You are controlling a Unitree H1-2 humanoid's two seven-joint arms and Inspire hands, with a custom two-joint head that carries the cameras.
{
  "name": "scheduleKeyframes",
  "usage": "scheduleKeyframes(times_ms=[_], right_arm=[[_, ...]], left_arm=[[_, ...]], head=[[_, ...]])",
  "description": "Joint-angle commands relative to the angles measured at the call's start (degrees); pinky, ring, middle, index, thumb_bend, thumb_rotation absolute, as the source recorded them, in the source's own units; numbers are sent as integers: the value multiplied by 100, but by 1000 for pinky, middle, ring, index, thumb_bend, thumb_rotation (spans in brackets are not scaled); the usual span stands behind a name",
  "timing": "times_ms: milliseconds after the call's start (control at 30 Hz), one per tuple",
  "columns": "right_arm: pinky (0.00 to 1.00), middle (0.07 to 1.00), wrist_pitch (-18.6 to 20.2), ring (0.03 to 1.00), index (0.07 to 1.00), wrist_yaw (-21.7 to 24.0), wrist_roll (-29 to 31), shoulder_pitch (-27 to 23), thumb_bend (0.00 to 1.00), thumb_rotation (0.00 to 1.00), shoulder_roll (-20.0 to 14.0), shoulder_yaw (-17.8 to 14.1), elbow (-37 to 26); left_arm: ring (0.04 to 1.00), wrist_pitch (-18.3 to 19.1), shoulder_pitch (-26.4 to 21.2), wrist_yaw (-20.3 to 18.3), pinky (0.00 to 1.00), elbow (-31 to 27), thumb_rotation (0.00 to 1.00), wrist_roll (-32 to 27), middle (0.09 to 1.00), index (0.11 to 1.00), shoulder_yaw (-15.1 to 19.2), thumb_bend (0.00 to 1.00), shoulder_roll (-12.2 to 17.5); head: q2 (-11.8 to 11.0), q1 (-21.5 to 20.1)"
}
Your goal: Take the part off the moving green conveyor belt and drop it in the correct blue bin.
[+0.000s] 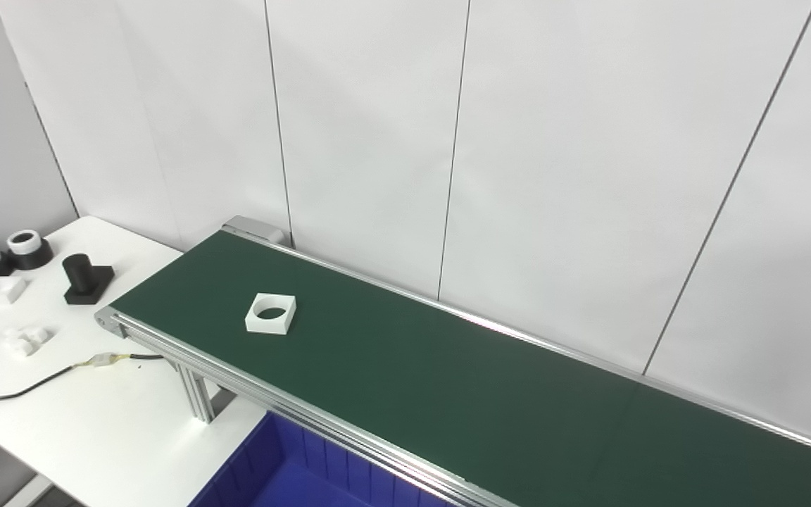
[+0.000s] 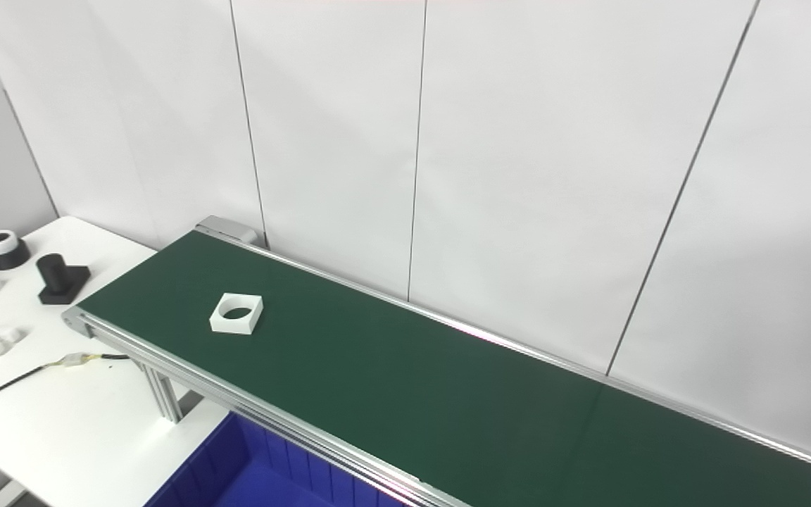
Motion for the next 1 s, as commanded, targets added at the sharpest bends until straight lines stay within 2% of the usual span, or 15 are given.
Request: scheduleKeyframes(times_ms=[0, 200, 233, 300, 400, 600, 667, 833, 967], right_arm=[[669, 833, -301, 792, 860, 77, 17, 37, 503, 0, -33, -72, -248], [660, 823, -301, 780, 854, 173, 13, 91, 509, 0, -45, -108, -304], [658, 820, -301, 777, 853, 180, 27, 91, 509, 0, -42, -118, -295], [650, 806, -301, 766, 836, 188, 42, 94, 519, 0, -42, -134, -291], [649, 806, -301, 766, 840, 165, 18, 102, 503, 0, -45, -148, -323], [666, 821, -301, 784, 849, 138, -38, 107, 474, 0, 4, -157, -343], [647, 813, -301, 763, 846, 29, -169, 91, 451, 0, 23, -131, -326], [638, 808, -301, 741, 844, -43, -298, 58, 408, 0, 72, -85, -279], [622, 802, -301, 739, 836, -47, -307, 31, 419, 0, 78, -42, -268]], left_arm=[[535, -203, 54, 95, 549, -277, 0, -56, 527, 533, -80, 744, -220], [536, -203, 90, -101, 541, -593, 0, -166, 544, 551, -17, 772, -143], [535, -203, 125, -250, 540, -686, 0, -296, 544, 550, 44, 777, -182], [523, -203, 180, -521, 516, -829, 0, -505, 540, 541, 136, 823, -246], [519, -202, 268, -977, 518, -1150, 0, -766, 536, 547, 211, 836, -271], [499, -202, 279, -1782, 491, -1711, 0, -1127, 521, 547, 483, 865, -178], [501, -200, 256, -1960, 486, -1916, 0, -1214, 537, 557, 639, 891, -197], [574, -201, 230, -2085, 573, -2381, 0, -1175, 590, 601, 930, 743, -260], [617, -202, 110, -2155, 615, -2533, 0, -1252, 632, 635, 1123, 646, -305]], head=[[36, -25], [155, -122], [283, -146], [308, -150], [472, -190], [606, -355], [635, -397], [699, -450], [730, -519]])
